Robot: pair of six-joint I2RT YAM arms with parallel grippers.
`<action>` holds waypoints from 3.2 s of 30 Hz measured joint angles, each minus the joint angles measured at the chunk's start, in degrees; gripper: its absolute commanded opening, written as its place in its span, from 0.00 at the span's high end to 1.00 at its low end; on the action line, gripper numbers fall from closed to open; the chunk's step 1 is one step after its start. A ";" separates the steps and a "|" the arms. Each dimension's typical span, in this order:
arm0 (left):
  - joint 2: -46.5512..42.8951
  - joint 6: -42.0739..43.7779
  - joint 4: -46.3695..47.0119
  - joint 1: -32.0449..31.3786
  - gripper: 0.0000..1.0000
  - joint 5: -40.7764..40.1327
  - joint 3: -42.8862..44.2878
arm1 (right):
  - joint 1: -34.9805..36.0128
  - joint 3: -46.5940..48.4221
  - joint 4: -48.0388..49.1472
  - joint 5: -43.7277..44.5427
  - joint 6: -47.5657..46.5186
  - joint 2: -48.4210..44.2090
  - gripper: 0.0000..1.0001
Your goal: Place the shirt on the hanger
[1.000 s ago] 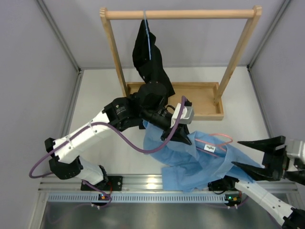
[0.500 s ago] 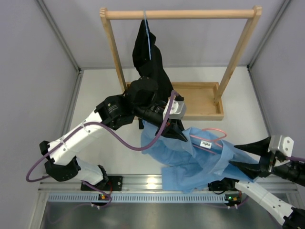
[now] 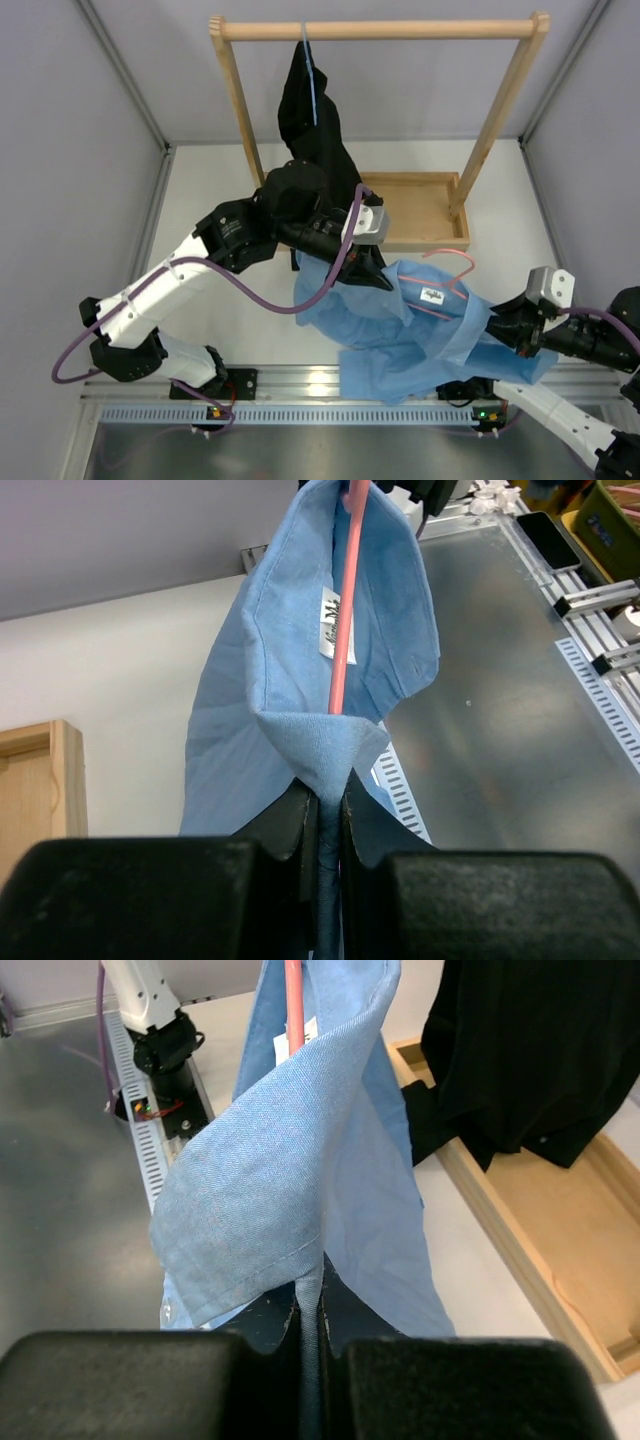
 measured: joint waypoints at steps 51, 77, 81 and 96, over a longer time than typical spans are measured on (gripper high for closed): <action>-37.90 -15.91 9.20 -0.33 0.02 -66.71 -44.24 | 8.41 40.68 6.47 63.58 11.96 32.57 1.00; -43.10 -15.26 9.44 -0.35 0.02 -68.08 -45.35 | 8.41 6.51 34.32 58.27 14.05 13.42 1.00; -43.10 -14.75 9.46 -0.33 0.02 -67.87 -45.57 | 8.41 4.13 34.34 56.26 15.65 10.19 1.00; -43.87 -14.45 9.51 -0.33 0.02 -67.06 -45.90 | 8.41 -1.66 34.73 55.15 17.00 14.10 1.00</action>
